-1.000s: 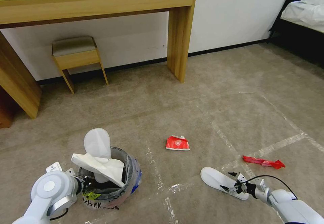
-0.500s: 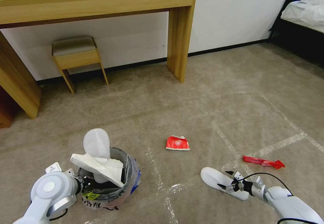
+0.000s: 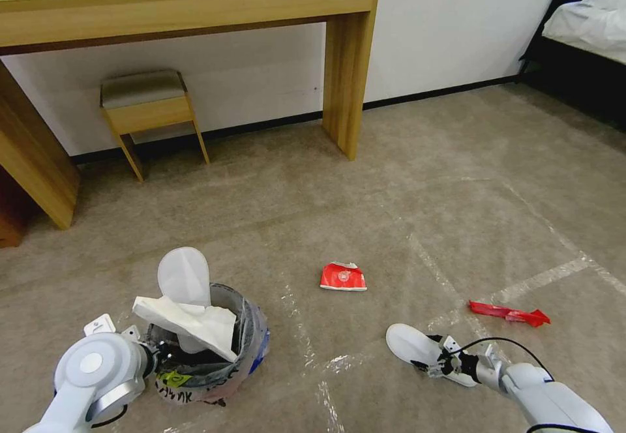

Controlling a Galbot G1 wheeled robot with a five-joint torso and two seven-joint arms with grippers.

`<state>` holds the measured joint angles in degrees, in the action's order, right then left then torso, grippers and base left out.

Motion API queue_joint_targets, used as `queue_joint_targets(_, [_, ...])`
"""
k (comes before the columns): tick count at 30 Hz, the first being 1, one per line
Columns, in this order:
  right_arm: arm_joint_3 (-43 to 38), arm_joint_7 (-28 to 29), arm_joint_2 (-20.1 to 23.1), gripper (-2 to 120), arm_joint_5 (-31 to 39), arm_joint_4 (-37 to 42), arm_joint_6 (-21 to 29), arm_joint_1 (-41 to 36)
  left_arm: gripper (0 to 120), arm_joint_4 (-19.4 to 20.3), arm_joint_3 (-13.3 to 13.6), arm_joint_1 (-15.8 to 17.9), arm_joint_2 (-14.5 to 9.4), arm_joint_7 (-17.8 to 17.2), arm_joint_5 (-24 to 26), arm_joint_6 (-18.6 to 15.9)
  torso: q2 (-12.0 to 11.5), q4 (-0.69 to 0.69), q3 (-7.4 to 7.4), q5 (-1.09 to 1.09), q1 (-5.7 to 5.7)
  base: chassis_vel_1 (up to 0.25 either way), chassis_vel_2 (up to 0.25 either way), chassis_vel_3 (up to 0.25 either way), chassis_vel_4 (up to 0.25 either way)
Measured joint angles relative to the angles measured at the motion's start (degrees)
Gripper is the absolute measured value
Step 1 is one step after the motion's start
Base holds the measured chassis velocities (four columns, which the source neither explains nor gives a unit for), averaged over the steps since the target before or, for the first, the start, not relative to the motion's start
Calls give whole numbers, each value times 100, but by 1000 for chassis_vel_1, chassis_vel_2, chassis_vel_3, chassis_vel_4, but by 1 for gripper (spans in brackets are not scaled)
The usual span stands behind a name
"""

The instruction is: Pick up the trash bin and place the garbage on the floor into it.

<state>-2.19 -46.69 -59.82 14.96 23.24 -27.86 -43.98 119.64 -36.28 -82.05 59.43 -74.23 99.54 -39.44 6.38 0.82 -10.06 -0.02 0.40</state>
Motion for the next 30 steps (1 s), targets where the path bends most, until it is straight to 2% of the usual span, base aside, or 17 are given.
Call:
queue_joint_targets(6, [-10,5,2,100,1,9,-18,-23,0,26,-39,-40,-13,7,-12,1,0,0,0,2,0,0,0,0,0])
queue_joint_targets(12, [-22,-1,27,88,4,38,-44,-28,0,45,-54,-71,-13,12,-51,0,1,1,0,0,0,0,0,0,0])
queue_joint_targets(15, [-23,-4,28,75,16,60,-73,-29,0,47,-55,-73,-13,13,-64,0,0,0,0,1,0,0,0,0,0])
queue_joint_targets(16, [-23,-4,28,75,16,60,-73,-29,0,47,-55,-73,-13,13,-64,0,0,0,0,1,0,0,0,0,0])
queue_joint_targets(18, [-23,12,25,62,31,66,-125,-27,0,47,-51,-65,-14,13,-68,0,0,0,0,3,0,0,0,0,0])
queue_joint_targets(19, [-23,12,25,62,31,66,-125,-27,0,47,-51,-65,-14,13,-68,0,0,0,0,3,0,0,0,0,0])
queue_joint_targets(21, [-20,101,19,52,54,68,-167,-24,0,47,-30,-62,-14,14,-74,0,0,0,0,4,0,0,0,0,0])
queue_joint_targets(22, [-20,101,19,52,54,68,-167,-24,0,47,-30,-62,-14,14,-74,0,0,0,0,4,0,0,0,0,0])
queue_joint_targets(24, [-19,177,16,40,95,79,-194,-18,0,41,7,-55,-12,14,-96,0,0,0,0,4,0,0,0,0,0])
queue_joint_targets(28, [-19,225,13,31,122,86,-211,-16,0,27,45,-41,-8,14,-112,0,0,-1,0,3,0,0,0,0,0])
queue_joint_targets(30, [-25,315,3,17,162,94,-255,-25,0,6,88,-19,8,13,-130,0,0,0,0,2,0,0,0,0,0])
